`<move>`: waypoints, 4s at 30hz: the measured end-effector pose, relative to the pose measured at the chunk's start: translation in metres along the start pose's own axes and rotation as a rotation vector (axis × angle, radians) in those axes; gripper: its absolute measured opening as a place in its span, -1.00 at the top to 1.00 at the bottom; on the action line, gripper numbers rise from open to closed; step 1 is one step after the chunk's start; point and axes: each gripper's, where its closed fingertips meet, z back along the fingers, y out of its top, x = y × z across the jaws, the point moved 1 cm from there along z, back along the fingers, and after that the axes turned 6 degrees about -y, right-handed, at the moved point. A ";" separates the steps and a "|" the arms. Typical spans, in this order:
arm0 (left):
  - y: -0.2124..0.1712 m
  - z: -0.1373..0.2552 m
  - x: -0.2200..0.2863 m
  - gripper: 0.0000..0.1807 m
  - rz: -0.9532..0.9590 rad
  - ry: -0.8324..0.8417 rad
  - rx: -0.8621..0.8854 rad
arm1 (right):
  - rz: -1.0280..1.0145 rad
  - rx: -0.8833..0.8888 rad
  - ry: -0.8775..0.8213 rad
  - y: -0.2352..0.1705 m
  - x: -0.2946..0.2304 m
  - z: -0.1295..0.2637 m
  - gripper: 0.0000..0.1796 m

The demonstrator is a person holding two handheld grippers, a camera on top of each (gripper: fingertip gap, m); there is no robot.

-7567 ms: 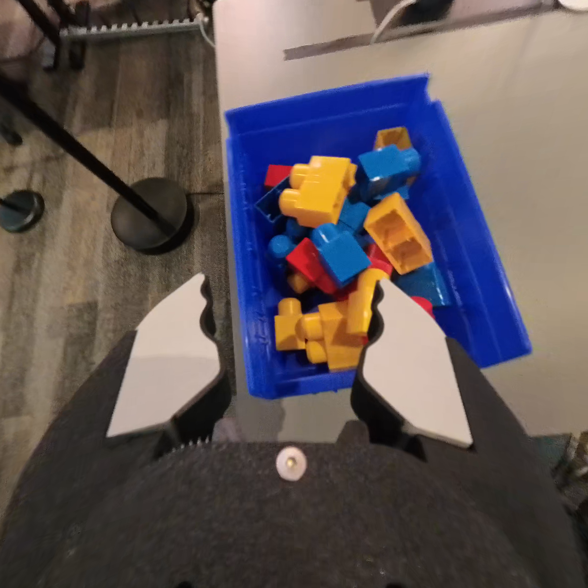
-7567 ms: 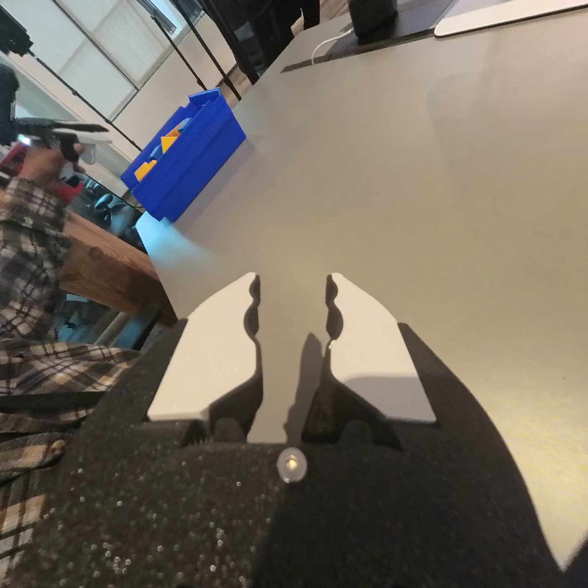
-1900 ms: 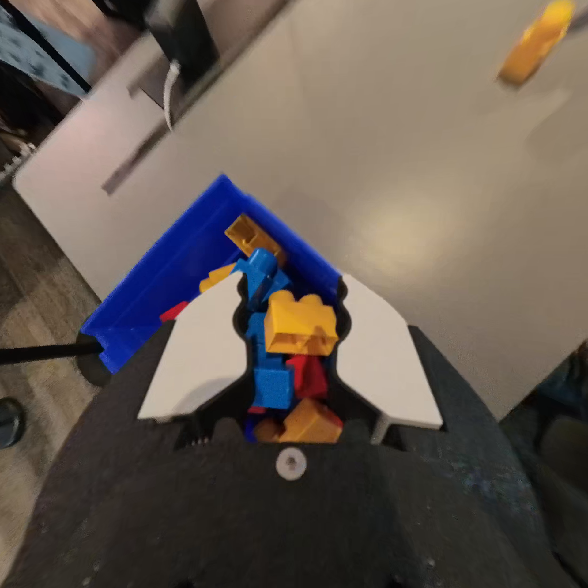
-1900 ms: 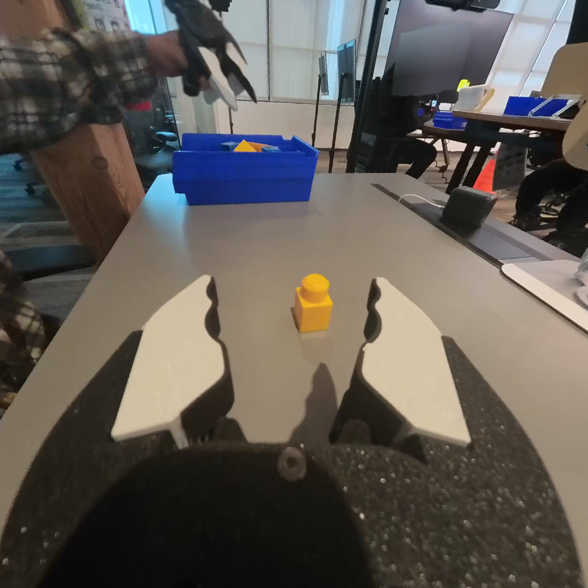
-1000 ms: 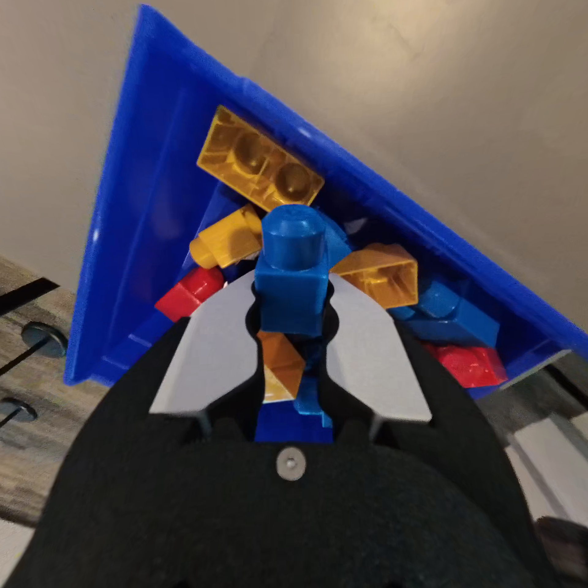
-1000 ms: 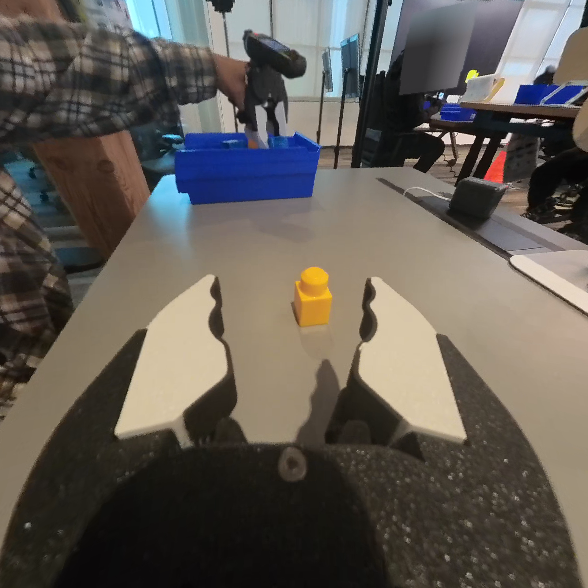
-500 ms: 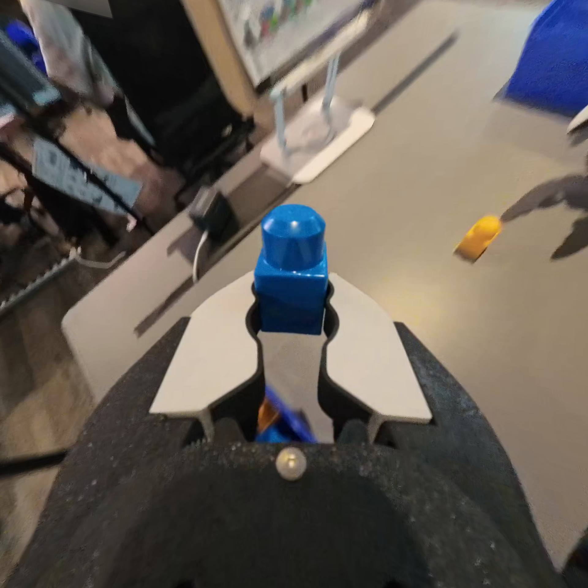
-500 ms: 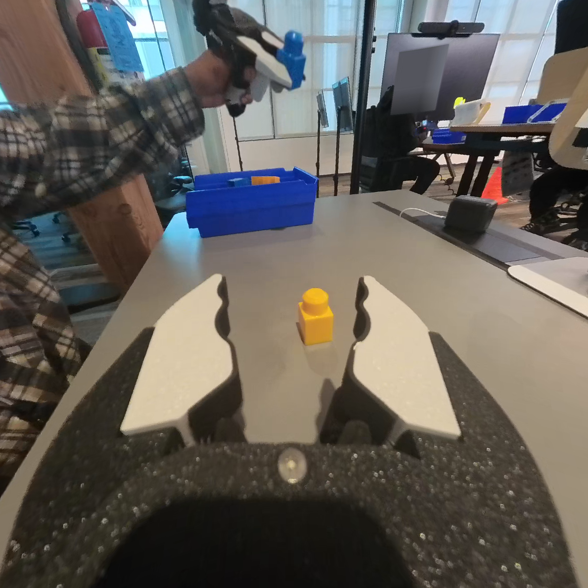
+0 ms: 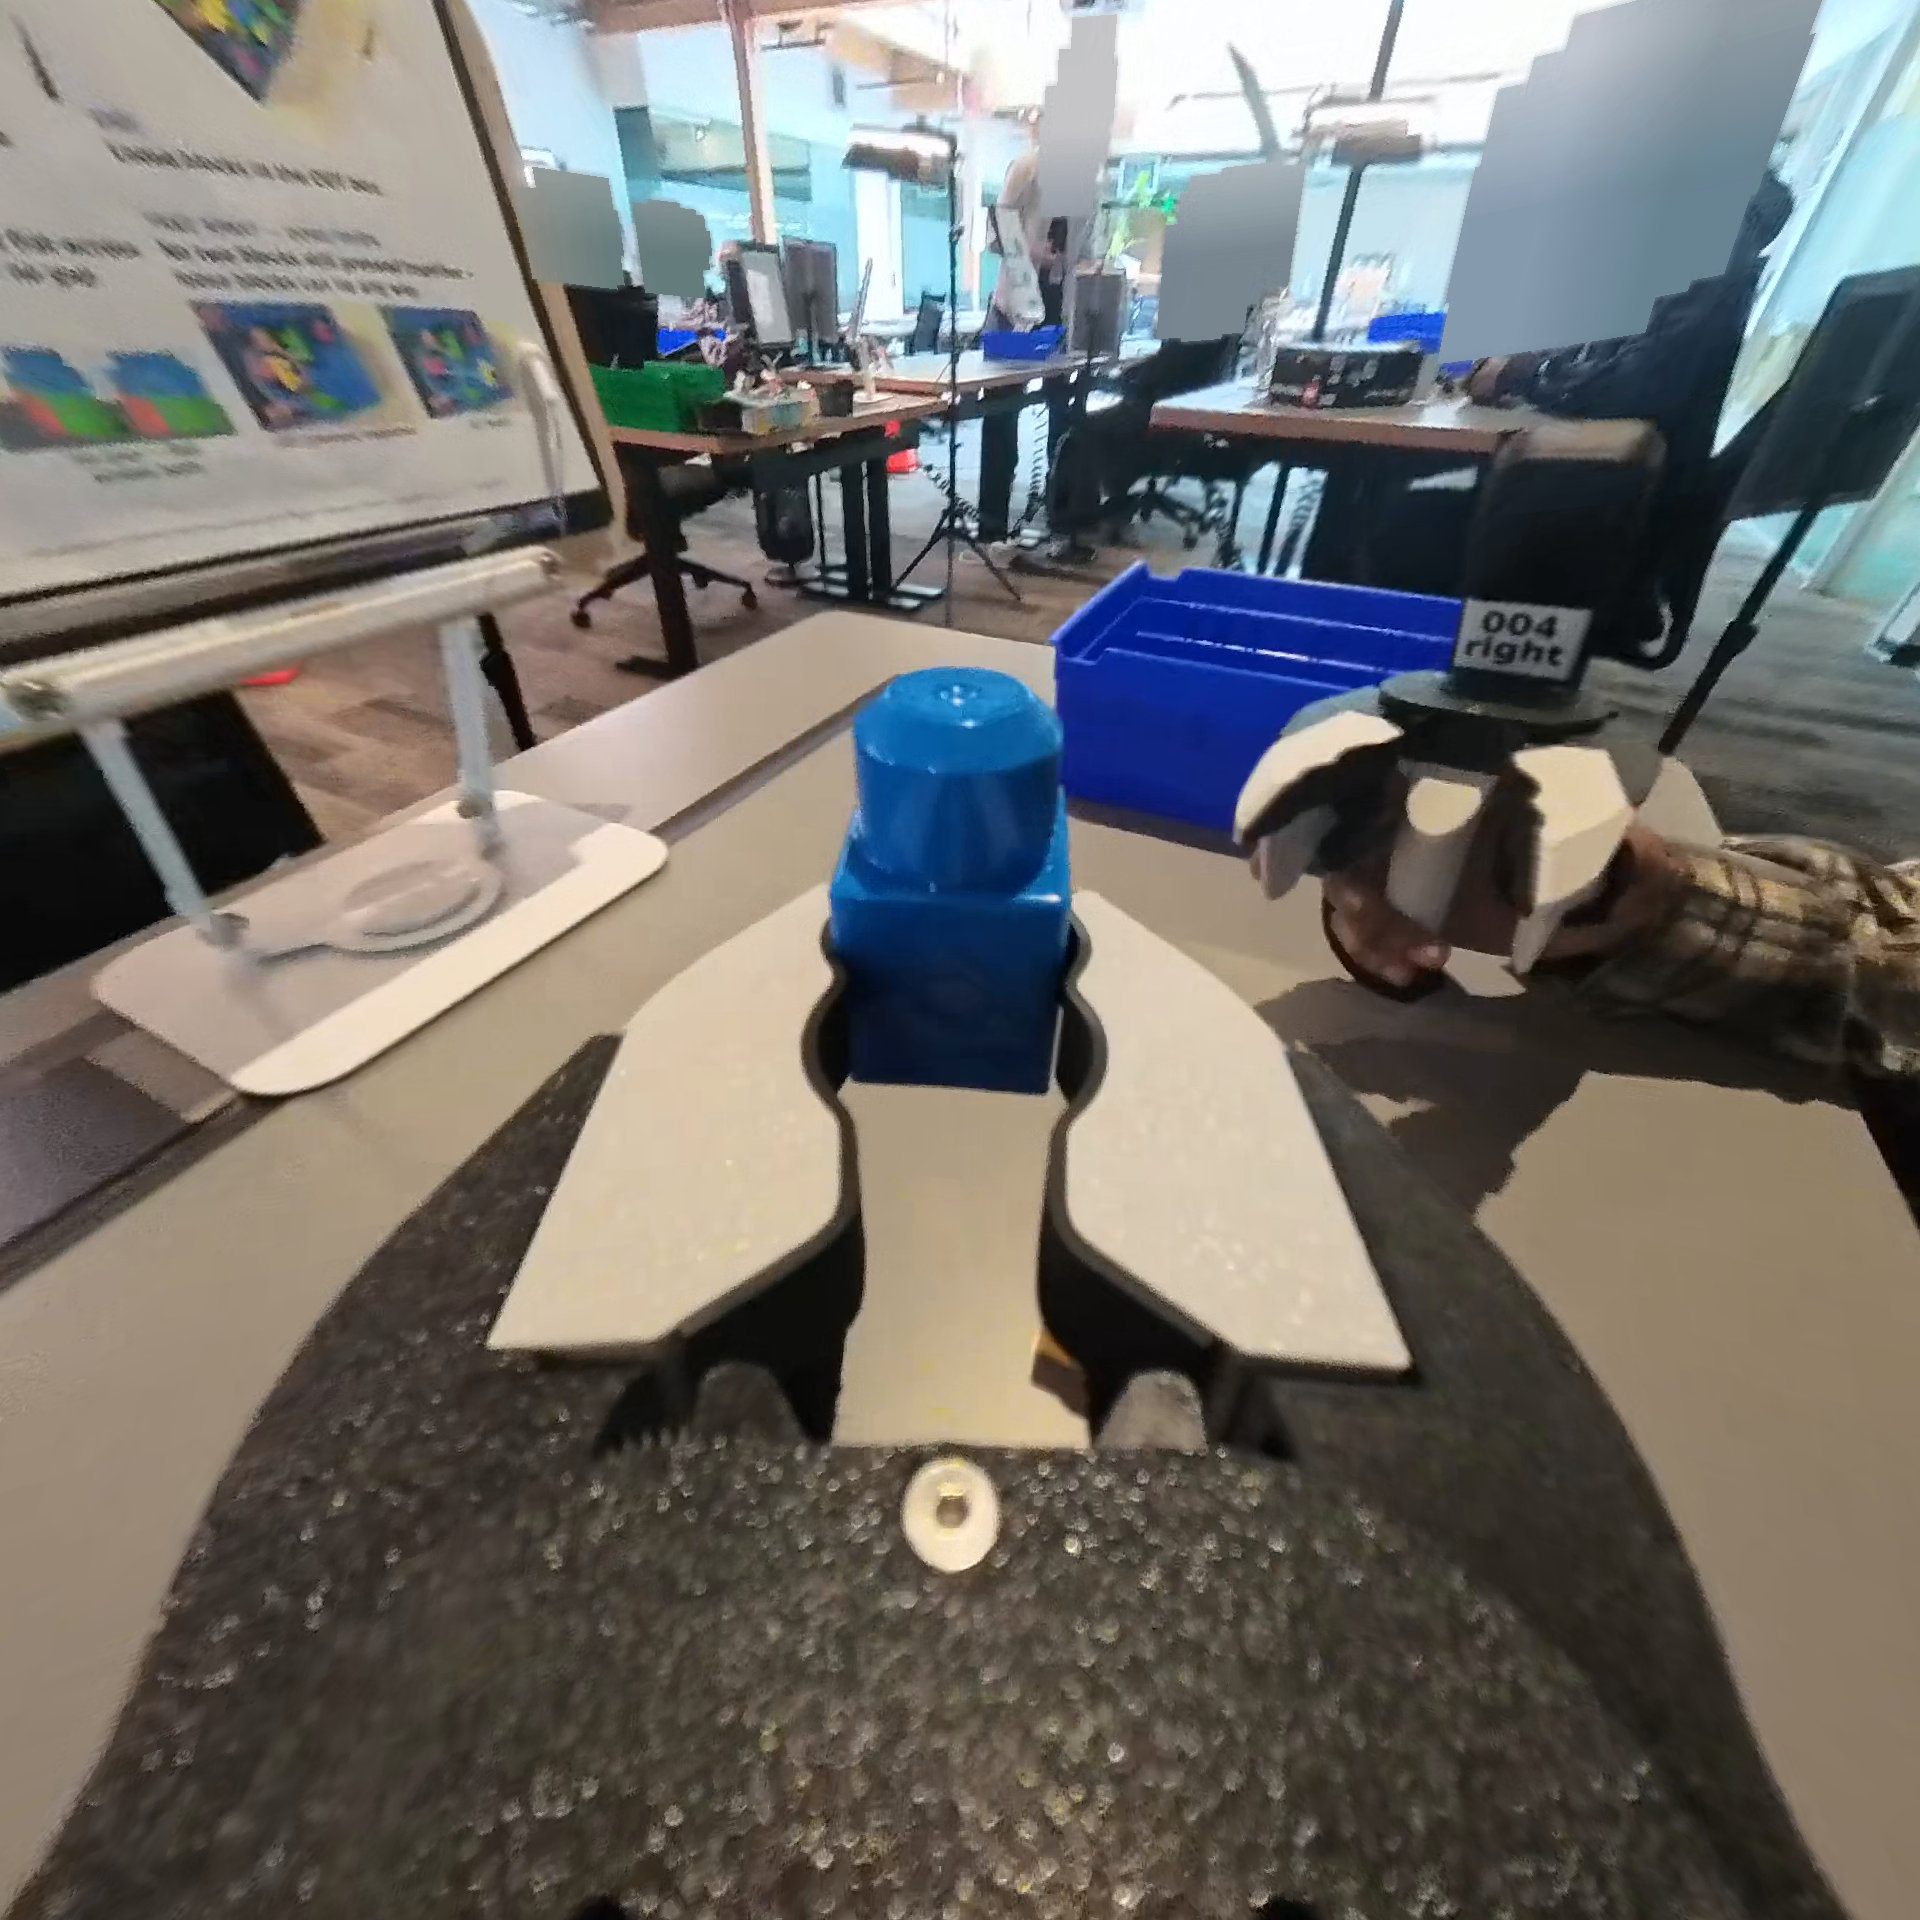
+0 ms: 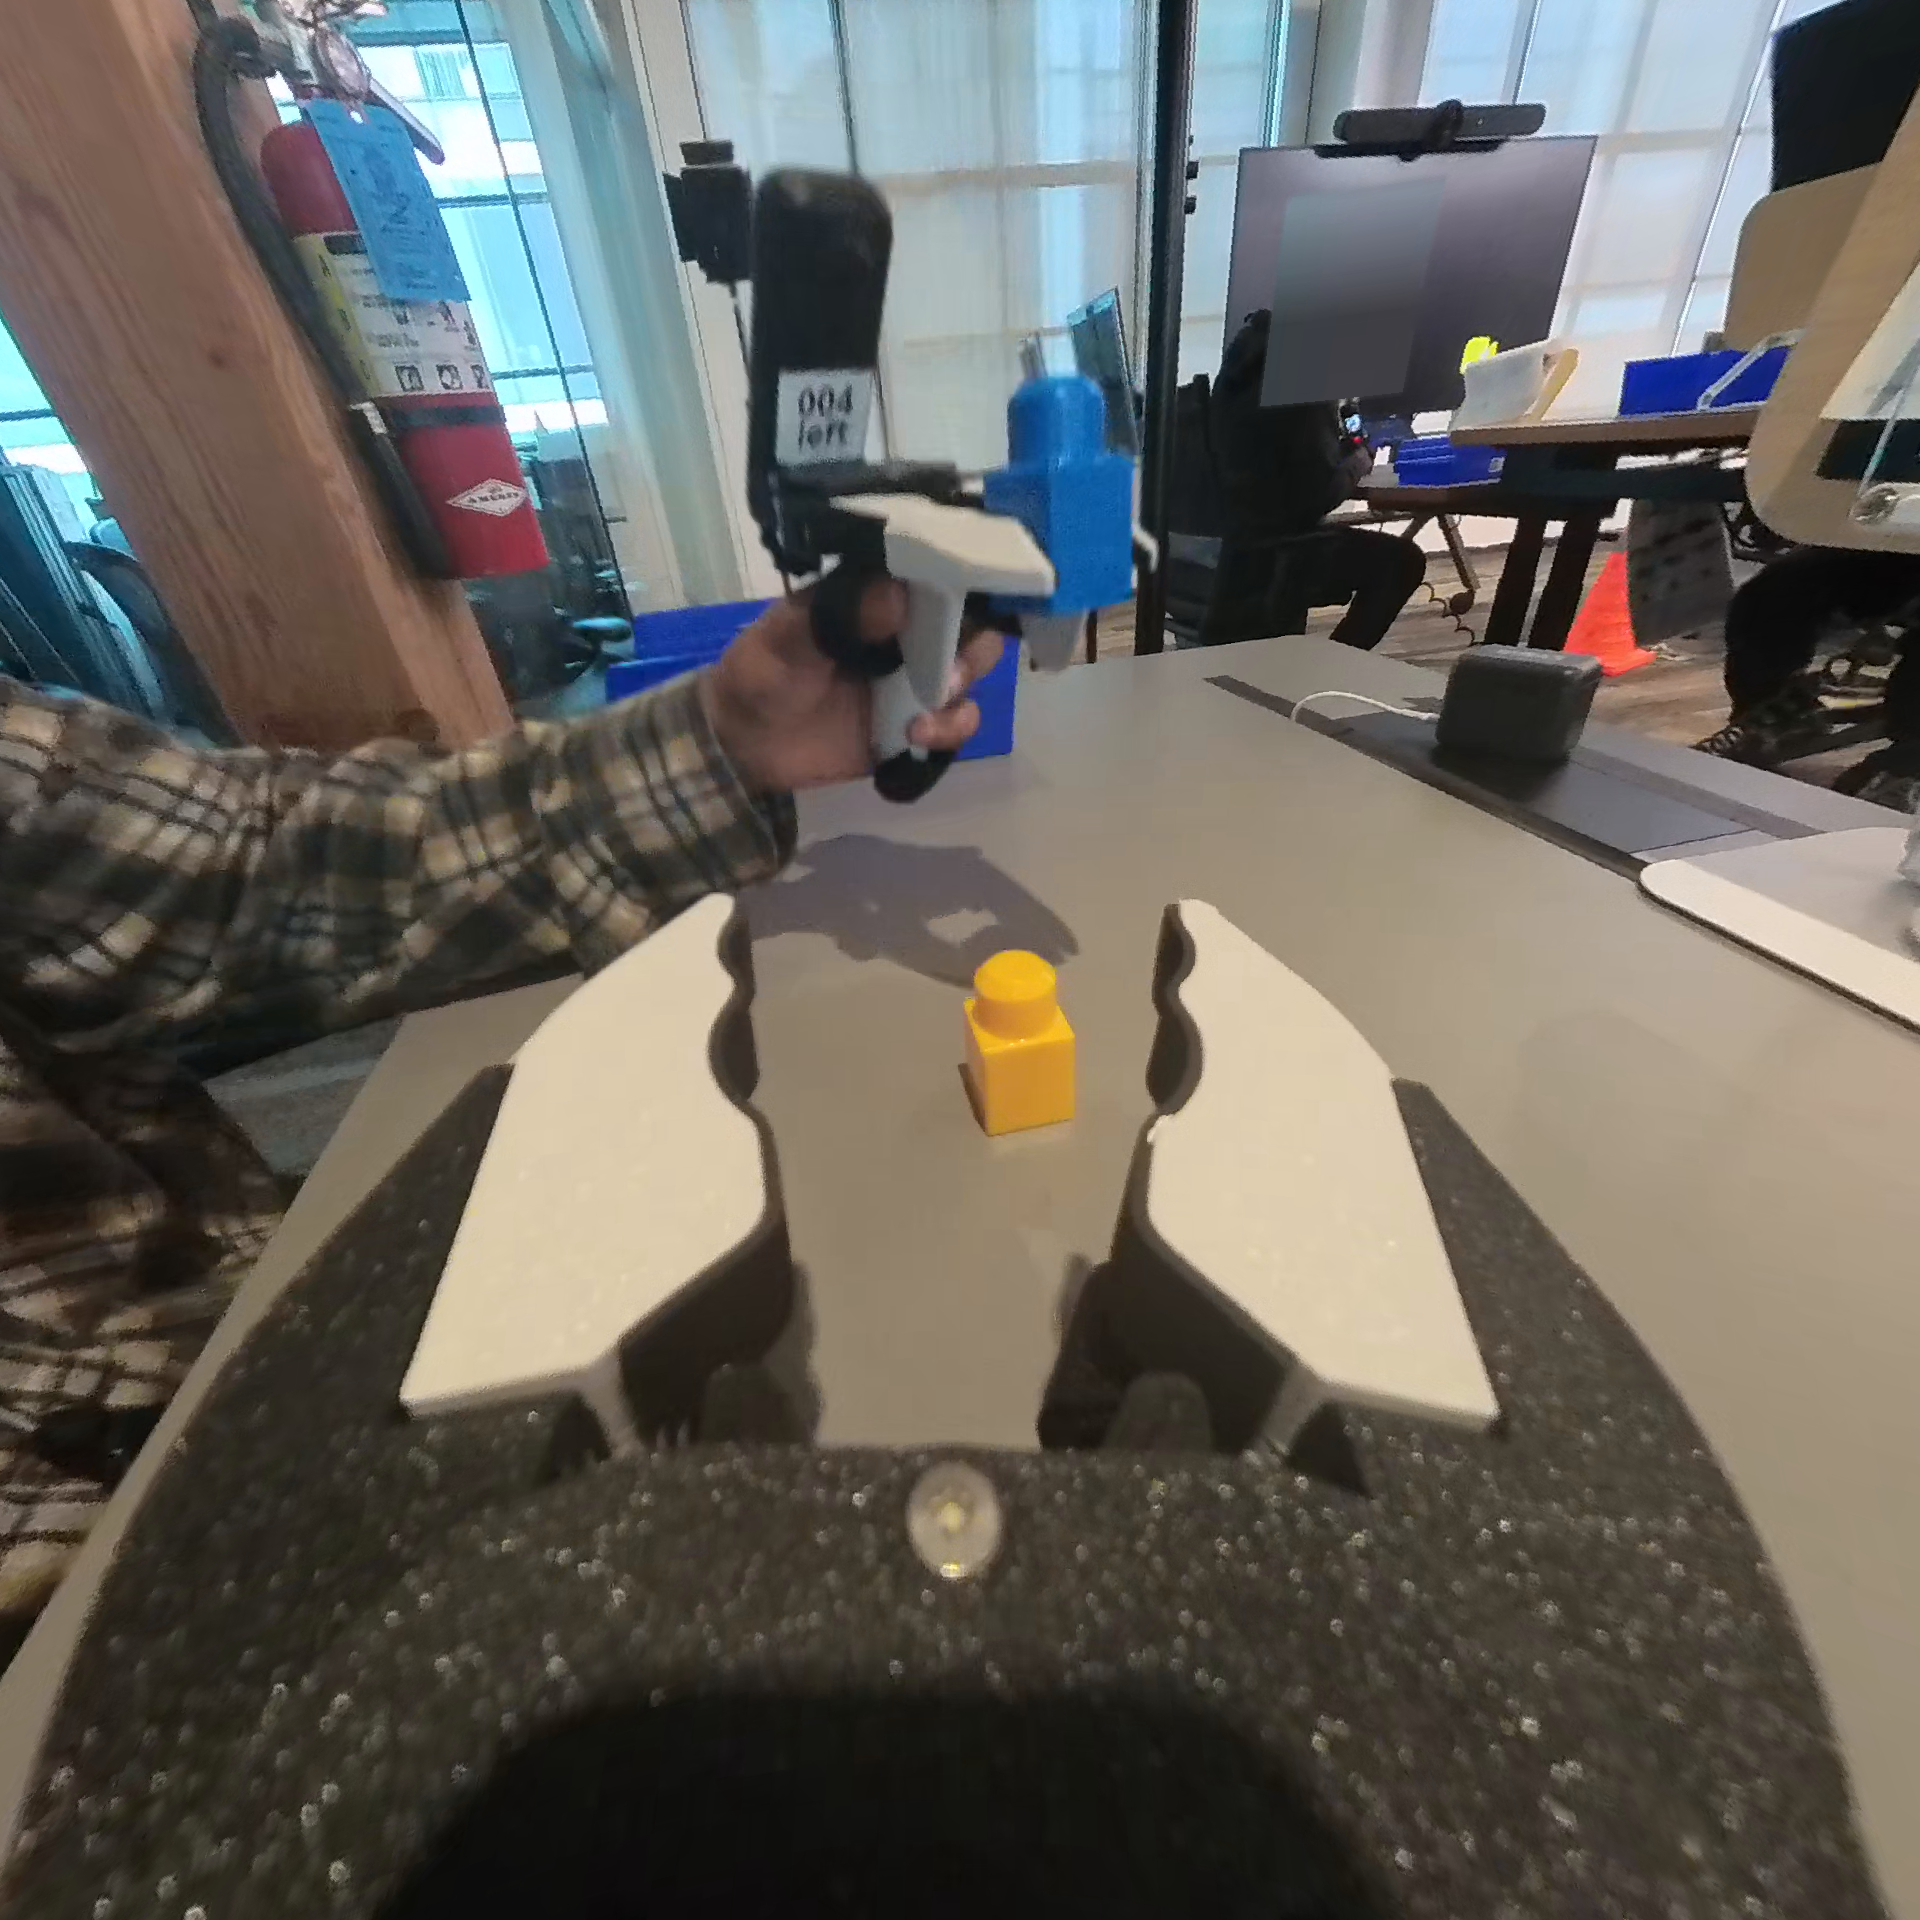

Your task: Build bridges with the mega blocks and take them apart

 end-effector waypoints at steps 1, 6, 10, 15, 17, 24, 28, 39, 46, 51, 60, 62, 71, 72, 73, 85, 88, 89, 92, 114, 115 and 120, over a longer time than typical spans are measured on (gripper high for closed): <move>-0.007 -0.001 0.002 0.60 0.012 -0.011 0.023 | -0.008 0.001 0.004 -0.001 0.000 -0.001 0.19; -0.019 -0.004 0.011 0.60 0.063 -0.071 0.062 | 0.003 -0.010 -0.003 -0.004 0.005 -0.005 0.21; -0.019 -0.006 0.017 0.60 0.051 -0.095 0.077 | -0.007 0.012 0.015 0.018 0.014 -0.014 0.20; -0.023 -0.012 0.024 0.60 0.035 -0.116 0.060 | 0.116 0.025 0.057 0.069 0.025 -0.033 0.25; -0.023 -0.013 0.025 0.60 0.026 -0.114 0.057 | 0.130 0.029 0.119 0.086 0.024 -0.044 0.30; -0.026 -0.015 0.029 0.60 0.018 -0.126 0.040 | 0.094 0.025 0.257 0.089 0.011 -0.079 0.39; -0.028 -0.018 0.034 0.60 0.006 -0.144 0.023 | 0.109 -0.014 0.262 0.074 0.009 -0.089 0.40; -0.031 -0.025 0.047 0.60 -0.030 -0.186 -0.023 | 0.133 -0.108 0.330 0.052 -0.006 -0.101 0.45; -0.032 -0.029 0.054 0.60 -0.054 -0.203 -0.040 | 0.136 -0.165 0.367 0.039 -0.012 -0.105 0.49; -0.033 -0.029 0.056 0.60 -0.054 -0.215 -0.042 | 0.159 -0.192 0.378 0.034 -0.015 -0.106 0.57; -0.031 -0.029 0.060 0.60 -0.060 -0.228 -0.040 | 0.171 -0.220 0.410 0.029 -0.020 -0.106 0.64; -0.031 -0.029 0.060 0.60 -0.061 -0.229 -0.040 | 0.178 -0.220 0.408 0.029 -0.020 -0.106 0.65; -0.030 -0.029 0.061 0.60 -0.058 -0.245 -0.029 | 0.192 -0.209 0.410 0.031 -0.021 -0.104 0.67; -0.030 -0.028 0.060 0.60 -0.059 -0.243 -0.029 | 0.194 -0.208 0.406 0.031 -0.020 -0.105 0.67; -0.030 -0.028 0.059 0.59 -0.058 -0.241 -0.028 | 0.196 -0.206 0.400 0.031 -0.019 -0.105 0.67; -0.021 -0.012 0.037 0.43 -0.026 -0.177 0.020 | 0.205 -0.152 0.272 0.050 0.000 -0.086 0.67; -0.016 -0.004 0.029 0.43 -0.004 -0.160 0.055 | 0.182 -0.129 0.221 0.053 0.008 -0.069 0.67; -0.016 -0.003 0.027 0.44 0.003 -0.153 0.062 | 0.168 -0.123 0.207 0.053 0.010 -0.063 0.67; -0.019 -0.001 0.020 0.45 0.017 -0.134 0.057 | 0.139 -0.129 0.168 0.042 0.017 -0.047 0.67; -0.027 -0.002 0.013 0.51 0.031 -0.105 0.028 | 0.113 -0.279 0.141 -0.038 0.021 -0.047 0.66; -0.027 -0.002 0.013 0.51 0.031 -0.105 0.028 | 0.112 -0.281 0.144 -0.039 0.020 -0.048 0.66; -0.026 0.000 0.012 0.51 0.034 -0.099 0.034 | 0.113 -0.297 0.147 -0.045 0.020 -0.049 0.66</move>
